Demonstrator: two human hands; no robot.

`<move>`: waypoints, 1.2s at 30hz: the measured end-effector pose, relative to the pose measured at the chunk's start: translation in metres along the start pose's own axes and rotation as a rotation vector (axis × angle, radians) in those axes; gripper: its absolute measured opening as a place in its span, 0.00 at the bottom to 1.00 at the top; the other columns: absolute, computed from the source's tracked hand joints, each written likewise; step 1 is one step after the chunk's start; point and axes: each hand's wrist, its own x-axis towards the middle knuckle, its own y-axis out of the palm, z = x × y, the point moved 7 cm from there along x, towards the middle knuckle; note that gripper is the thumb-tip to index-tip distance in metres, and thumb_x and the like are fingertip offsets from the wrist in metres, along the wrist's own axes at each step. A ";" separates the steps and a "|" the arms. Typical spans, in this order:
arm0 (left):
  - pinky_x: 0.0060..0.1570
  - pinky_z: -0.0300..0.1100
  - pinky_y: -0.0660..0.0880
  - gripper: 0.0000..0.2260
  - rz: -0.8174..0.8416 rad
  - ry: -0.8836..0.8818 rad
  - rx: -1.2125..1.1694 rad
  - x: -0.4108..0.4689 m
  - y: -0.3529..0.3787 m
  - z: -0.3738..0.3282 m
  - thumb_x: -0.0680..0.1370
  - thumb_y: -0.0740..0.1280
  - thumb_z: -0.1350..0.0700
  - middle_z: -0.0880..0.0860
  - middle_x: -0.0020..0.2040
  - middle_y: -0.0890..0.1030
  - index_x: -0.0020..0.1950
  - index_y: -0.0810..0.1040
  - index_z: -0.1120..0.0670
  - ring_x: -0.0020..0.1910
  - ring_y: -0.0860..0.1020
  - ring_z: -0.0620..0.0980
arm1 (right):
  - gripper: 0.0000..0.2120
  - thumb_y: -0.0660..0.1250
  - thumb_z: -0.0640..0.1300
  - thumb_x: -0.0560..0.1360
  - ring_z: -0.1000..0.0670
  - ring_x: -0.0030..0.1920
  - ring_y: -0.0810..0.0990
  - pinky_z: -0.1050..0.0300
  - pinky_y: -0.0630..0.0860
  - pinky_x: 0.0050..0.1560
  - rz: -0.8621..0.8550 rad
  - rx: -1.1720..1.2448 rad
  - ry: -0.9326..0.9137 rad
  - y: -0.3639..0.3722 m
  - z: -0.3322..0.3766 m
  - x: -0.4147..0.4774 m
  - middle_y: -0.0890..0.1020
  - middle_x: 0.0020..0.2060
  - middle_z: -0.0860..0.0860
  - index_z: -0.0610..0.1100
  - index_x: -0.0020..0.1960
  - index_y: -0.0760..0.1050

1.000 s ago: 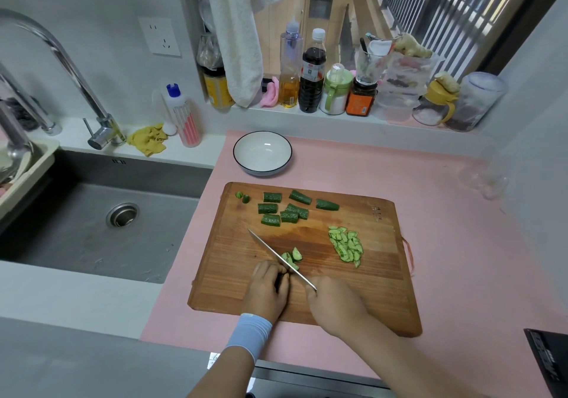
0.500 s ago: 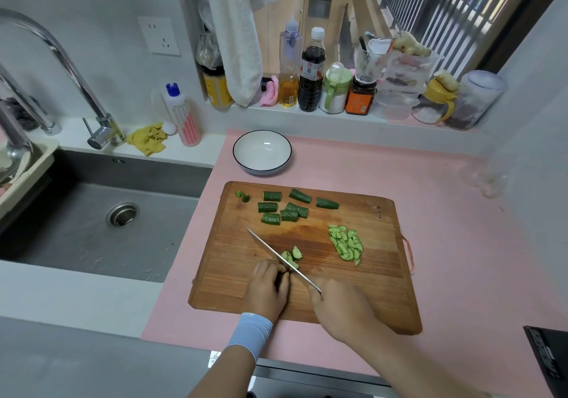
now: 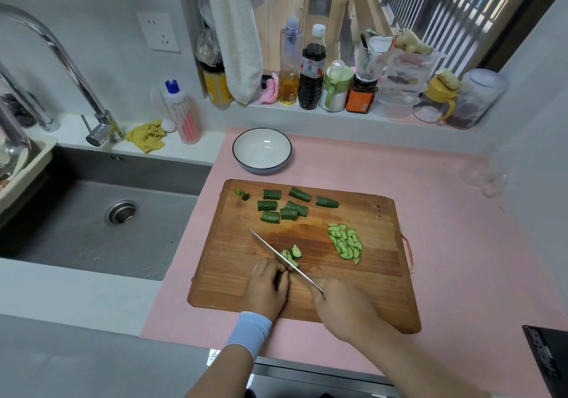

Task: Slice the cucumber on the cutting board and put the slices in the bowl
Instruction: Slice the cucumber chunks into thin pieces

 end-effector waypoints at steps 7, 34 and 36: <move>0.52 0.28 0.65 0.07 0.015 0.013 0.007 -0.002 0.001 0.000 0.71 0.73 0.65 0.49 0.44 0.75 0.43 0.77 0.56 0.45 0.73 0.47 | 0.17 0.57 0.48 0.81 0.47 0.32 0.71 0.56 0.62 0.28 0.014 0.034 0.025 0.005 0.008 0.012 0.73 0.30 0.52 0.47 0.34 0.64; 0.50 0.31 0.68 0.09 0.000 0.015 0.002 -0.003 -0.001 0.001 0.70 0.74 0.66 0.49 0.43 0.76 0.42 0.77 0.55 0.45 0.74 0.48 | 0.17 0.56 0.50 0.82 0.49 0.33 0.72 0.56 0.64 0.30 -0.004 0.002 -0.022 0.003 0.000 -0.002 0.73 0.30 0.54 0.52 0.34 0.64; 0.50 0.31 0.68 0.09 0.001 0.016 0.001 -0.003 -0.001 0.001 0.70 0.74 0.66 0.49 0.43 0.76 0.42 0.76 0.55 0.44 0.75 0.48 | 0.17 0.57 0.49 0.81 0.47 0.34 0.73 0.52 0.65 0.32 0.000 0.002 -0.016 0.004 0.003 0.001 0.73 0.30 0.53 0.51 0.34 0.64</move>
